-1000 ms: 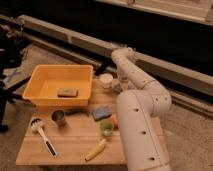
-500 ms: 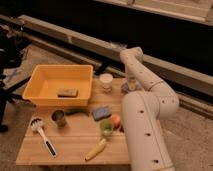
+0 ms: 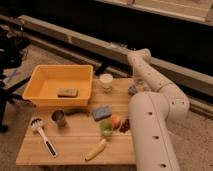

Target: Wipe table surface with towel

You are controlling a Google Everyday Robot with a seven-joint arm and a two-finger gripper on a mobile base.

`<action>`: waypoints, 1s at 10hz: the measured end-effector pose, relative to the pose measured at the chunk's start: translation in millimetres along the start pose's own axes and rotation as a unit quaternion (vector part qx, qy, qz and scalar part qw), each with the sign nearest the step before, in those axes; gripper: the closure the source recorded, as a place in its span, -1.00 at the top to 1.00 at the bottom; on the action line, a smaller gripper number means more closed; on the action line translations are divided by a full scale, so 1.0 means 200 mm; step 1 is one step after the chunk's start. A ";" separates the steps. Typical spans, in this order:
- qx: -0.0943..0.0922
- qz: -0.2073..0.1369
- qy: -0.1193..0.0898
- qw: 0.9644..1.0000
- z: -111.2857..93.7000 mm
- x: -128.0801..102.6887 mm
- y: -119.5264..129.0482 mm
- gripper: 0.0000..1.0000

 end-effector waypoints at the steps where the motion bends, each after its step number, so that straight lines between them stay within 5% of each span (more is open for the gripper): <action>1: -0.008 -0.005 0.002 1.000 0.02 0.05 0.04 -1.00; 4: -0.036 -0.066 -0.013 0.997 0.03 0.11 0.19 -1.00; 7: -0.061 -0.168 -0.047 0.983 0.01 0.05 0.34 -0.96; 10: -0.061 -0.238 -0.067 0.967 -0.03 -0.10 0.46 -0.41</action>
